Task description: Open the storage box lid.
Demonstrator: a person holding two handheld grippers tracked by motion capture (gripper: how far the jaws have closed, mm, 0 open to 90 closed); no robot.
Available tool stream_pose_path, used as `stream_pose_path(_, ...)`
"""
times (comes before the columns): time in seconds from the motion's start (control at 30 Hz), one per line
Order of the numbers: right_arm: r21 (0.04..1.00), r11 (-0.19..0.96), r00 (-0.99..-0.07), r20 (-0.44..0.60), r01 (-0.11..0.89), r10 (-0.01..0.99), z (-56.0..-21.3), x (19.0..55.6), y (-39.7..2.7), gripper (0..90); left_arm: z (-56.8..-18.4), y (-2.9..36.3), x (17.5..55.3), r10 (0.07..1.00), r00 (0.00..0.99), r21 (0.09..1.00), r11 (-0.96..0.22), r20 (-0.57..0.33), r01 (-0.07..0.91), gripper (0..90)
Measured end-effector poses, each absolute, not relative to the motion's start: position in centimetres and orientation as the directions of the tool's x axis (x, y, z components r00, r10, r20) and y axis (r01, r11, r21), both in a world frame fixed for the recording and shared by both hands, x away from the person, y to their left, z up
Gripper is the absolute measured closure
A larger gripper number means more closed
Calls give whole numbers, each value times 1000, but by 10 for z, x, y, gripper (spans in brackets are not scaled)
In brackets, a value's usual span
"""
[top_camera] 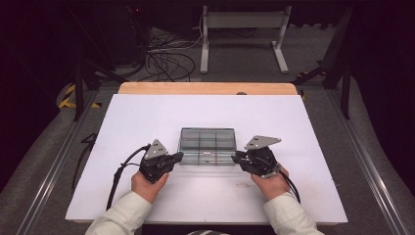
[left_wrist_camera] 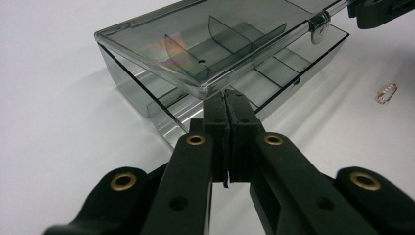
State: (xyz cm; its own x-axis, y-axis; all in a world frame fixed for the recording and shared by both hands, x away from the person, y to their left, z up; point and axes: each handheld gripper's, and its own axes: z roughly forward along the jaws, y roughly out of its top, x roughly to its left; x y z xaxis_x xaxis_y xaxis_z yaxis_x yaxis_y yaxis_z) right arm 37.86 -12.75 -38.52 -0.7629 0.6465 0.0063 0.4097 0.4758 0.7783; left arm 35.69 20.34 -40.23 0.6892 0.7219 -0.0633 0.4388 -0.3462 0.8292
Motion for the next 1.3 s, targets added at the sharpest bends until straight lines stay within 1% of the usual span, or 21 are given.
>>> stream_pose_path(0.07,775,480,-762,4,412,648,-385,379,-127,727,-402,203,357,722,689,829,-347,-62,438,886)
stream_pose_path(0.13,769,488,-762,-1,413,647,-385,379,-127,683,-402,204,357,721,691,828,-351,-60,437,886)
stream_pose_path(0.27,758,504,-763,-13,414,646,-384,379,-125,546,-402,203,357,723,688,830,-346,-60,437,886)
stream_pose_path(0.33,762,507,-760,-29,404,649,-383,380,-124,464,-402,203,357,722,689,832,-346,-59,434,886)
stream_pose_path(0.43,750,529,-762,-52,397,646,-382,384,-120,374,-403,203,357,721,692,836,-348,-50,423,883)
stream_pose_path(0.57,713,587,-753,-127,383,646,-382,387,-113,325,-404,202,357,719,693,836,-354,-44,420,881)
stream_pose_path(0.67,700,611,-754,-158,369,637,-379,389,-109,321,-404,202,357,719,693,837,-352,-44,419,882)
stream_pose_path(0.9,680,643,-761,-191,353,620,-377,396,-105,320,-404,202,357,722,691,838,-355,-37,415,882)
stream_pose_path(0.93,683,635,-760,-179,360,624,-376,396,-104,321,-404,202,357,721,692,838,-355,-38,415,882)
stream_pose_path(1.3,693,626,-753,-184,356,632,-373,398,-107,330,-404,203,357,723,690,839,-356,-32,412,883)
